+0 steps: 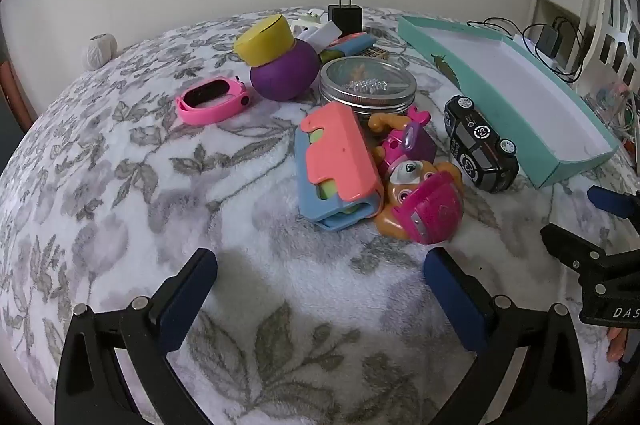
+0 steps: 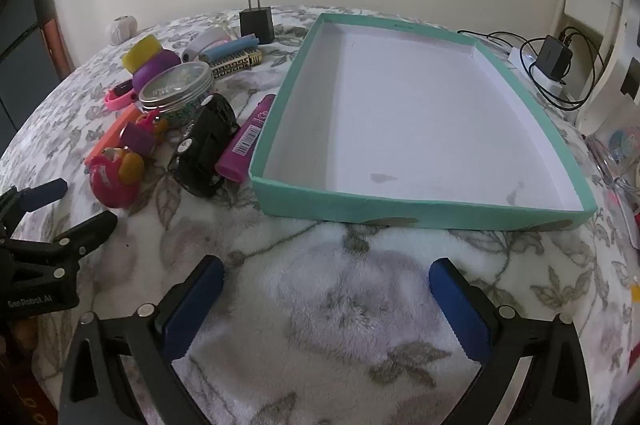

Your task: Organize rigid objects

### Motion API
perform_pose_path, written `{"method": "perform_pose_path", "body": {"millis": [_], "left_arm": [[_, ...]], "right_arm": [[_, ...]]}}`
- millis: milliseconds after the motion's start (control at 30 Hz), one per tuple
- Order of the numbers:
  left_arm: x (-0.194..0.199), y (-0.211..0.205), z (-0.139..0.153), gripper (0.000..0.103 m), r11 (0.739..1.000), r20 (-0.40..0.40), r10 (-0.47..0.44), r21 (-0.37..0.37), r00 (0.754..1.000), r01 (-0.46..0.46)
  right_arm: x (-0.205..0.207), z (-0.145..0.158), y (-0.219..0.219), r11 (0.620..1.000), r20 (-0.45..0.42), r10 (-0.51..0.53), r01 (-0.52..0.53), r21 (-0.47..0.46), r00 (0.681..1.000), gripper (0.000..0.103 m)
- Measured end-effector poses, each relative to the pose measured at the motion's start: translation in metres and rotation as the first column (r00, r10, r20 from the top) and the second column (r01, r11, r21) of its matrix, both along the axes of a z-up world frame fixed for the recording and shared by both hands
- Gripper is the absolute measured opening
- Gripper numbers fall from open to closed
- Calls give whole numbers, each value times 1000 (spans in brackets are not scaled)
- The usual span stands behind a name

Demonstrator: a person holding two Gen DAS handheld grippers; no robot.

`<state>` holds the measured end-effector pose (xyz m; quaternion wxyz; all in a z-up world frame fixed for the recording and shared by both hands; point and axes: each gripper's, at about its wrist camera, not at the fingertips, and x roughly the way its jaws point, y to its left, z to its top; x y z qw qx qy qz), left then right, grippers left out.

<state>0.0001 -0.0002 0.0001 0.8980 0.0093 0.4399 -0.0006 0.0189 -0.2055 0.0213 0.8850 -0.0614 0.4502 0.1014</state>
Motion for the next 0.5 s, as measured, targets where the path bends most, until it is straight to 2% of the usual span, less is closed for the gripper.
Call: {"method": "perform_pose_path", "body": {"millis": [500], "left_arm": [[3, 1, 0, 103, 1000, 1, -5, 3, 1000, 5]], "right_arm": [[0, 0, 0, 1000, -2, 0, 0, -1, 1000, 103]]}}
